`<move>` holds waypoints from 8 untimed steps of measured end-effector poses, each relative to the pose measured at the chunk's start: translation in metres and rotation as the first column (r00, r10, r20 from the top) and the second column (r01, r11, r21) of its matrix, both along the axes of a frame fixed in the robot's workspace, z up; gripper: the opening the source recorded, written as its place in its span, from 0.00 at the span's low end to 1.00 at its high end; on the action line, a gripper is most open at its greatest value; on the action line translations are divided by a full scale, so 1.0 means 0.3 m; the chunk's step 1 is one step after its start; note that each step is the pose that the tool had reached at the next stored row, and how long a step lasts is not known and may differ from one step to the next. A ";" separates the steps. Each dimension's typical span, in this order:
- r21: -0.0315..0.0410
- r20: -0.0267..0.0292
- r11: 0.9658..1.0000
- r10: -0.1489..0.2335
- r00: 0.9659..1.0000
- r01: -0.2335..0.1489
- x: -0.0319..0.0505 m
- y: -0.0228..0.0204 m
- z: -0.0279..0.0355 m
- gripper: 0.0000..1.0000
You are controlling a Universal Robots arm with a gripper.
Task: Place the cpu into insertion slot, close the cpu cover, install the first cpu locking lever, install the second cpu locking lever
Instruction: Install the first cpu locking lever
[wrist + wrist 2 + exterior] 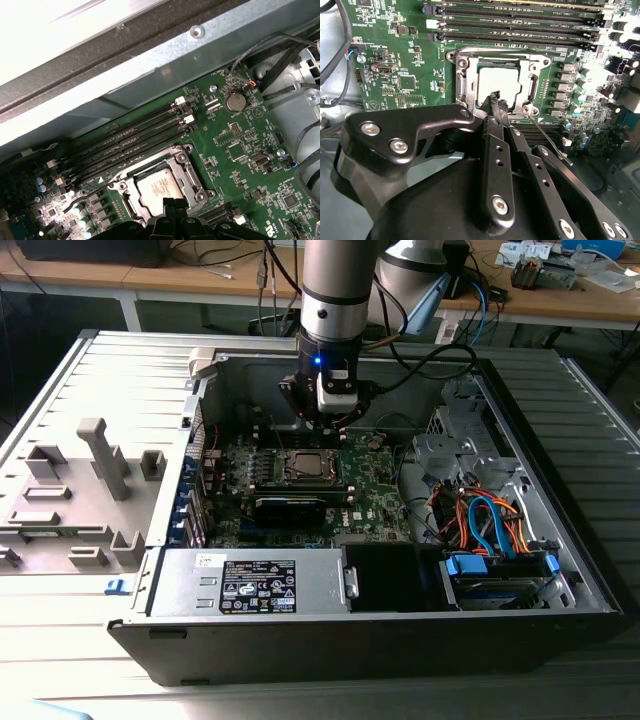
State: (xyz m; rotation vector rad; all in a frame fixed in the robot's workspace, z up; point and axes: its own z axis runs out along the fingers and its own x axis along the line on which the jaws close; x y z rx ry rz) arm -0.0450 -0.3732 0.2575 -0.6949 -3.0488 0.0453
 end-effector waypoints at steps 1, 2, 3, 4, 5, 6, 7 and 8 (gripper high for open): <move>0.000 0.000 1.000 0.001 1.000 -0.001 0.000 0.000 0.000 0.11; 0.000 0.000 1.000 0.003 1.000 -0.003 0.000 0.000 0.000 0.11; 0.000 0.000 1.000 0.004 1.000 -0.004 0.000 0.000 0.000 0.11; 0.000 0.000 1.000 0.009 1.000 -0.009 0.000 0.000 0.000 0.11; 0.000 0.000 1.000 0.014 1.000 -0.014 0.000 0.000 0.000 0.11; 0.000 0.000 1.000 0.017 1.000 -0.017 0.000 0.000 0.000 0.11; 0.000 0.000 1.000 0.019 1.000 -0.019 0.000 0.000 0.000 0.11; 0.000 0.000 1.000 0.021 1.000 -0.021 0.000 0.000 0.000 0.11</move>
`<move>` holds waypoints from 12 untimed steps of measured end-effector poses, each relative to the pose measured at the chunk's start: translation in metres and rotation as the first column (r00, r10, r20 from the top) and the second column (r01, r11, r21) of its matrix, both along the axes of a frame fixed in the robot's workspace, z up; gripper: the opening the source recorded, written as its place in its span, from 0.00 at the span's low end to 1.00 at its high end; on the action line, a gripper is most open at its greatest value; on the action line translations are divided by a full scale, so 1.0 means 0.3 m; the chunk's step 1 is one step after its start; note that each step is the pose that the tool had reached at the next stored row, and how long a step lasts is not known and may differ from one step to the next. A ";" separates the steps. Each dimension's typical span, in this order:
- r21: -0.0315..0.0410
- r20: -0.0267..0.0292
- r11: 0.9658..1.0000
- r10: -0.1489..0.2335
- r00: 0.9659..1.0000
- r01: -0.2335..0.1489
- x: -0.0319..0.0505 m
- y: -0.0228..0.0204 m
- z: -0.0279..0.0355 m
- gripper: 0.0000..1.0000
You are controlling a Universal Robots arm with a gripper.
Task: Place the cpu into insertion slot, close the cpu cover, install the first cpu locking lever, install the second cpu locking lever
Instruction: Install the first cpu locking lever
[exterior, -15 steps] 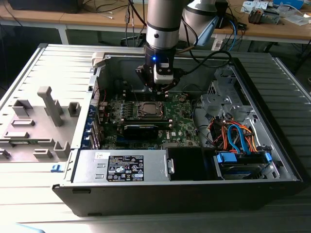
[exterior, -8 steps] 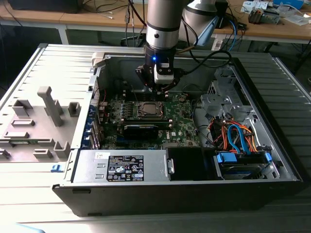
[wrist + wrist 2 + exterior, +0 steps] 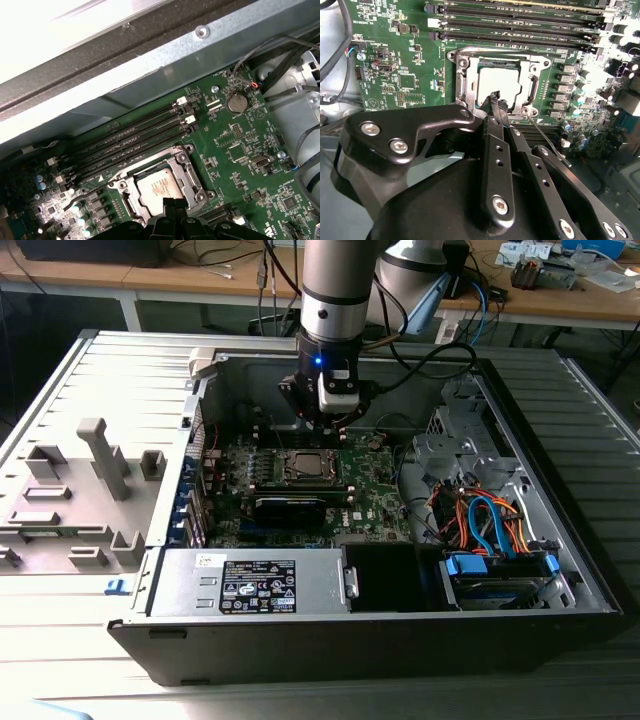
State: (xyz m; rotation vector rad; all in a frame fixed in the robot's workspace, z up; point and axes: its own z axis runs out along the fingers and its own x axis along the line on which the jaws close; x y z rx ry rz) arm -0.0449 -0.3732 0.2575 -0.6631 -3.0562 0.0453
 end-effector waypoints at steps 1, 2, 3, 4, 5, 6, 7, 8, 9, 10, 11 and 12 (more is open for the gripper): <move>0.001 0.000 1.000 0.001 1.000 -0.001 0.000 0.000 0.000 0.11; 0.004 0.000 1.000 0.002 1.000 -0.002 0.000 0.000 0.000 0.11; 0.007 0.000 1.000 0.003 1.000 -0.003 0.000 0.000 0.000 0.11; 0.024 0.000 1.000 0.003 1.000 -0.003 0.000 0.000 0.000 0.11; 0.040 0.000 0.999 0.003 1.000 -0.003 0.000 0.000 0.000 0.11; 0.047 0.000 0.999 0.003 1.000 -0.003 0.000 0.000 0.000 0.11; 0.052 0.000 0.999 0.003 1.000 -0.003 0.000 0.000 0.000 0.11; 0.055 0.000 0.998 0.004 1.000 -0.004 0.000 0.000 0.000 0.11; 0.055 0.000 0.998 0.007 1.000 -0.007 0.000 0.000 0.000 0.11; 0.055 0.000 0.998 0.008 1.000 -0.008 0.000 0.000 0.000 0.11; 0.055 0.000 0.998 0.011 1.000 -0.011 0.000 0.000 0.000 0.11; 0.055 0.000 0.998 0.022 1.000 -0.022 0.000 0.000 0.000 0.11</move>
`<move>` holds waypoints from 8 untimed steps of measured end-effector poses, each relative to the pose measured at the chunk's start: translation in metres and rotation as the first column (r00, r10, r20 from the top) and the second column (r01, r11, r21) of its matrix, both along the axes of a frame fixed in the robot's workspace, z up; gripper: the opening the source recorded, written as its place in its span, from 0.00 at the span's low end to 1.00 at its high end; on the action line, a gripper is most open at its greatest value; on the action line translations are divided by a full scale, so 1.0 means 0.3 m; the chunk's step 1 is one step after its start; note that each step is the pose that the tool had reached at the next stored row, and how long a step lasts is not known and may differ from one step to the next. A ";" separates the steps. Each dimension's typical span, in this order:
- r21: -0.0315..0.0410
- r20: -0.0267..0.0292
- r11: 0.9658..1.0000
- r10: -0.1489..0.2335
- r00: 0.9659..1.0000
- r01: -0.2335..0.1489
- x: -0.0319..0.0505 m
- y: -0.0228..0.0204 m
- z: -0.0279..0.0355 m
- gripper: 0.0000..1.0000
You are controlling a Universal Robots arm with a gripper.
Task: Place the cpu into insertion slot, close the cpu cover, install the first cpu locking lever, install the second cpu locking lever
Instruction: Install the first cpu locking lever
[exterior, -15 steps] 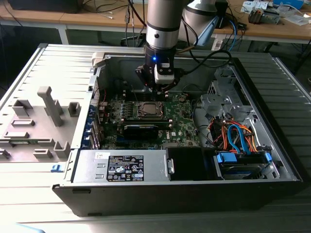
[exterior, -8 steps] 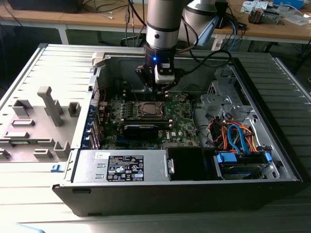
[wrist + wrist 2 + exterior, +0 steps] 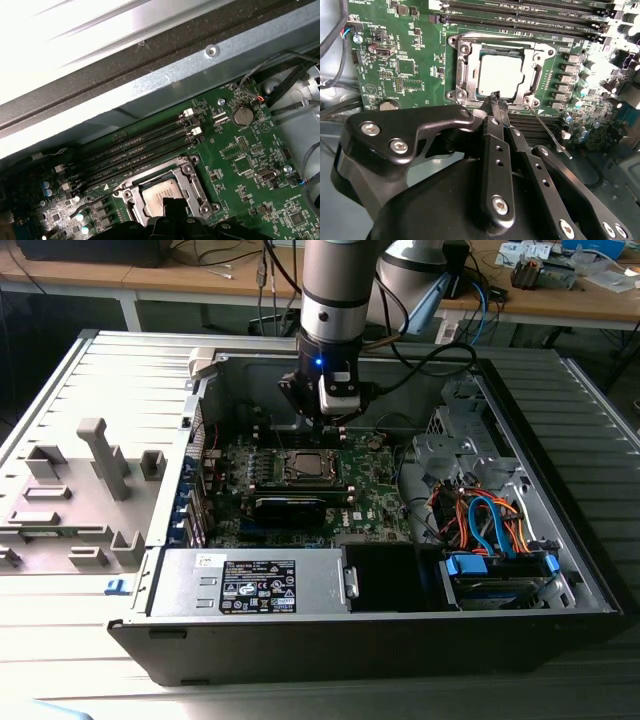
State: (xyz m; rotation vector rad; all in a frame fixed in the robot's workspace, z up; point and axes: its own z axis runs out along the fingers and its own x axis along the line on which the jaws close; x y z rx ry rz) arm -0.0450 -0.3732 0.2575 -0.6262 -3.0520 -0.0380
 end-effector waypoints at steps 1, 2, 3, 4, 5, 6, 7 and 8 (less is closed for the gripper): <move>0.000 0.000 1.000 0.012 1.000 -0.012 0.000 0.000 0.000 0.11; 0.000 0.000 1.000 0.024 1.000 -0.024 0.000 0.000 0.000 0.11; 0.000 0.000 1.000 0.027 1.000 -0.027 0.000 0.000 0.000 0.11; 0.000 0.000 1.000 0.028 1.000 -0.028 0.000 0.000 0.000 0.11; 0.000 0.000 1.000 0.029 1.000 -0.029 0.000 0.000 0.000 0.11; 0.000 0.000 1.000 0.029 1.000 -0.029 0.000 0.000 0.000 0.11; 0.000 0.000 1.000 0.030 1.000 -0.030 0.000 0.000 0.000 0.11; 0.000 0.000 1.000 0.030 1.000 -0.030 0.000 0.000 0.000 0.11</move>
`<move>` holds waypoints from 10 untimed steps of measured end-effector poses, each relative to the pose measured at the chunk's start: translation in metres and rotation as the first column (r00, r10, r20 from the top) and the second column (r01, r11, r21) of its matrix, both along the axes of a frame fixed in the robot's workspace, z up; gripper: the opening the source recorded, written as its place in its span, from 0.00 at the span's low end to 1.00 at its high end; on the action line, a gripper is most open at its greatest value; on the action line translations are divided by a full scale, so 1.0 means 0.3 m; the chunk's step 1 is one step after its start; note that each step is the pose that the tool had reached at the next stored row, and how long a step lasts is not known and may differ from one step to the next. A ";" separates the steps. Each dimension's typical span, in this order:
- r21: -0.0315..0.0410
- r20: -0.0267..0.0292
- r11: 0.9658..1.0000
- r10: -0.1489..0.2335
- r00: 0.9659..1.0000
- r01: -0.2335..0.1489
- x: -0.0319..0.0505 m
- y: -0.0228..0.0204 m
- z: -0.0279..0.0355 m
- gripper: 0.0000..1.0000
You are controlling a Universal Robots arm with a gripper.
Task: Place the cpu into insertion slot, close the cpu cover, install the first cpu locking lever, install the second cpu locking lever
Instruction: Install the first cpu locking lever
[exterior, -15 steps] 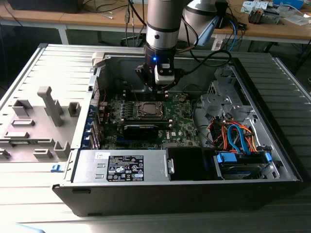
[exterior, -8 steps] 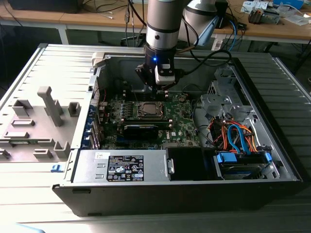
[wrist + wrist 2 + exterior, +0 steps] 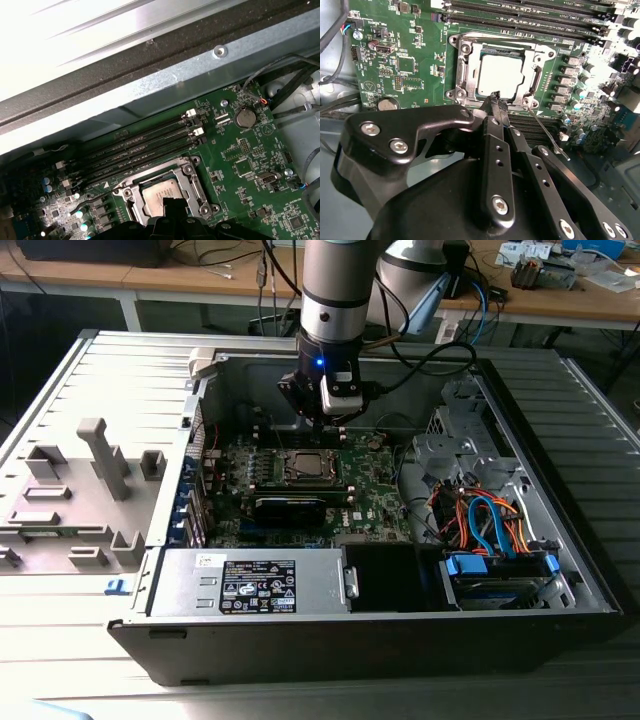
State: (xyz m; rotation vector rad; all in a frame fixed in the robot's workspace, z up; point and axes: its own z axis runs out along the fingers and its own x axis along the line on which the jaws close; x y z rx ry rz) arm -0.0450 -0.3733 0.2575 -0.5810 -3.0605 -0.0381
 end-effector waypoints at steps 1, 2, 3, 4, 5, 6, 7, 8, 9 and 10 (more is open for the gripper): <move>0.000 0.000 1.000 0.000 1.000 0.000 0.000 0.000 0.000 0.11; 0.000 0.000 1.000 0.000 1.000 0.000 0.000 0.000 0.000 0.11; 0.000 0.000 1.000 0.000 1.000 0.000 0.000 0.000 0.000 0.11; 0.000 0.000 1.000 0.000 1.000 0.000 0.000 0.000 0.000 0.11; 0.000 0.000 1.000 0.000 1.000 0.000 0.000 0.000 0.000 0.11; 0.000 0.000 1.000 0.000 1.000 0.000 0.000 0.000 0.000 0.11; 0.000 0.000 1.000 0.000 1.000 0.000 0.000 0.000 0.000 0.11; 0.000 0.000 1.000 0.000 1.000 0.000 0.000 0.000 0.000 0.11; 0.000 0.000 1.000 0.001 1.000 -0.001 0.000 0.000 0.000 0.11; 0.000 0.000 1.000 0.005 1.000 -0.005 0.000 0.000 0.000 0.11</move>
